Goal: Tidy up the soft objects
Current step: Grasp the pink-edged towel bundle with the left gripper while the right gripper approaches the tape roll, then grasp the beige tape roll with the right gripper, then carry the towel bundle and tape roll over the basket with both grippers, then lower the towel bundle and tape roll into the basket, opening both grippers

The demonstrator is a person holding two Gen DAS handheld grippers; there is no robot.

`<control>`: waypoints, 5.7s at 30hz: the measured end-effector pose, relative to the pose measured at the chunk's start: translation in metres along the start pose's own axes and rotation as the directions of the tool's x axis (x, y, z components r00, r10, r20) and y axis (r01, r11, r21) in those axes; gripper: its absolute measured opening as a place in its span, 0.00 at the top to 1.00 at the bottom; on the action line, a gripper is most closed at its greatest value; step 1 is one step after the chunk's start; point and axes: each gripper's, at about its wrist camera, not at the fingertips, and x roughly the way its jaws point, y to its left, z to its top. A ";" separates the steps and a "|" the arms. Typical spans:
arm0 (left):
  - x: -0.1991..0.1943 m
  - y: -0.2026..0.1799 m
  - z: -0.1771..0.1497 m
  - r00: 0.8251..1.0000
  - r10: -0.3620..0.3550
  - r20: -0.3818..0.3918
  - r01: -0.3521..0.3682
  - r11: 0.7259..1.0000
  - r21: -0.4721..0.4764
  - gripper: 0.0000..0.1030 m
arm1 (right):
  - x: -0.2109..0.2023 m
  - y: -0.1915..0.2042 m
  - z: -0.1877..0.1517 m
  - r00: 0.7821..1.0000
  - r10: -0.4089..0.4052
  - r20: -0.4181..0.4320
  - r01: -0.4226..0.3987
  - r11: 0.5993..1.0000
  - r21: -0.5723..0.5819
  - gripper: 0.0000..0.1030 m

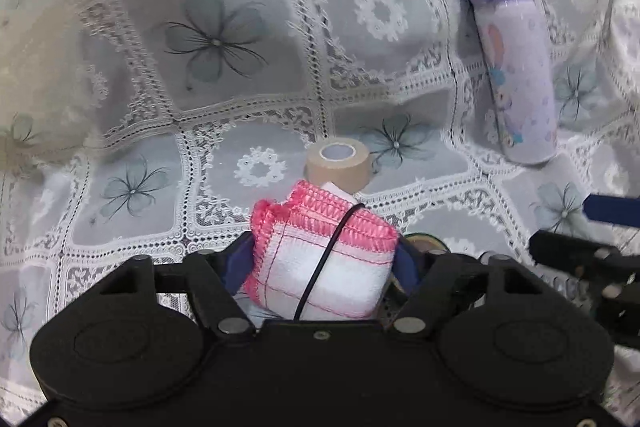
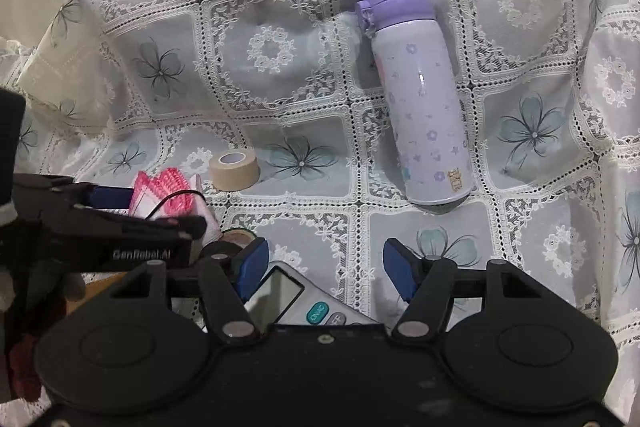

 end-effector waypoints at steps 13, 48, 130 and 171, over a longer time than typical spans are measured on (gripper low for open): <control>-0.010 0.075 -0.005 0.979 0.195 -0.056 -0.202 0.967 -0.156 0.35 | 0.031 0.035 0.031 0.998 0.044 -0.036 -0.045 0.998 -0.041 0.38; -0.025 0.094 -0.014 0.988 0.155 0.009 -0.151 0.970 -0.192 0.36 | 0.134 0.093 0.080 0.979 0.098 -0.178 -0.105 0.994 -0.029 0.55; -0.213 -0.076 -0.212 0.966 -0.036 -0.257 -0.002 0.989 -0.146 0.34 | -0.207 0.016 -0.205 0.950 0.194 -0.244 -0.175 0.980 0.099 0.54; -0.210 -0.071 -0.211 0.963 -0.036 -0.268 -0.009 0.987 -0.163 0.28 | -0.205 0.020 -0.203 0.949 0.200 -0.245 -0.179 0.978 0.105 0.54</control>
